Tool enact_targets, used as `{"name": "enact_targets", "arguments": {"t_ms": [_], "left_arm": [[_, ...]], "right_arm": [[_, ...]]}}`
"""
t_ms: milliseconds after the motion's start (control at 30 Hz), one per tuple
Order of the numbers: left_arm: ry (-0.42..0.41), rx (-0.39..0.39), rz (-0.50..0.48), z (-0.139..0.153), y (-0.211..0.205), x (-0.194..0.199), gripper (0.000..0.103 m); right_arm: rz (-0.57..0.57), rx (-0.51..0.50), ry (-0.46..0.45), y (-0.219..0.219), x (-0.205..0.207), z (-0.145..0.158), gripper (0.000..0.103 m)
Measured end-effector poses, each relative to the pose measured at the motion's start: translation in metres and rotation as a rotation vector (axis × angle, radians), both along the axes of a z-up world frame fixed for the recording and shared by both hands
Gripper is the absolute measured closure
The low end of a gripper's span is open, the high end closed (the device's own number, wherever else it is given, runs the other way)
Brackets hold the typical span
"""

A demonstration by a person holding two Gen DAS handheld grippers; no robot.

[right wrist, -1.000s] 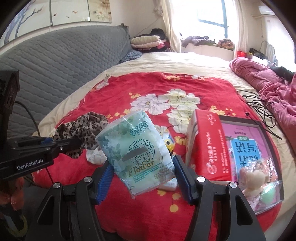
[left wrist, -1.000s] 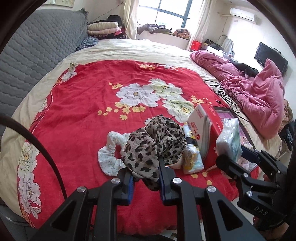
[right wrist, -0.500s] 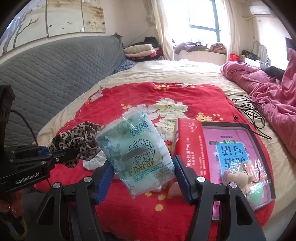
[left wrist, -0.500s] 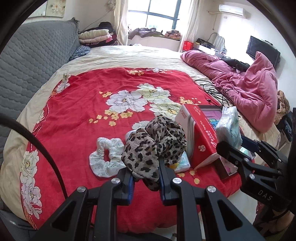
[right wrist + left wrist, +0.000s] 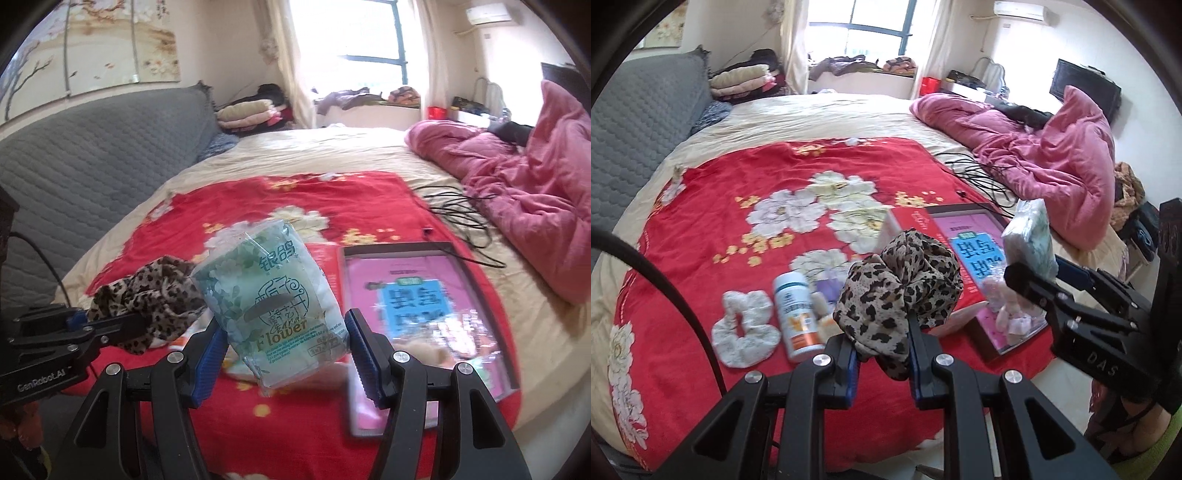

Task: Organize soft objects
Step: 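Carry Flower packet with right tool while left tool carries leopard cloth to tray, then lower leopard cloth onto tray with left tool while right lowers Flower packet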

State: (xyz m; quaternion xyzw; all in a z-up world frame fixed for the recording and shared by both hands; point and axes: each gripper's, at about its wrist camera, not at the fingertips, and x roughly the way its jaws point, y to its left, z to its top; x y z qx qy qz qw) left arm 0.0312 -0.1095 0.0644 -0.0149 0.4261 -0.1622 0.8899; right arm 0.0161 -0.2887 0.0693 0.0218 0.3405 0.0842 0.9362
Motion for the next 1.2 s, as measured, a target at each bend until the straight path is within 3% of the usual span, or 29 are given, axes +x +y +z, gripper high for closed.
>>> {"name": "enact_targets", "arguments": {"t_ms": [500,800,1200], "left_arm": [[0.021,0.026,-0.138,-0.007,-0.084,0.000,0.082],[0.060,0.076,-0.194,-0.027,-0.129,0.000,0.082],[0.138,0.169,-0.250,-0.075,-0.182,0.006,0.082]], "right_arm": [[-0.262,-0.011,-0.008,-0.127,-0.015,0.009,0.039],[-0.309,0.012,0.001,-0.162,-0.023,0.001,0.039],[-0.331,0.027,0.055,-0.192,-0.023,-0.028,0.039]]}}
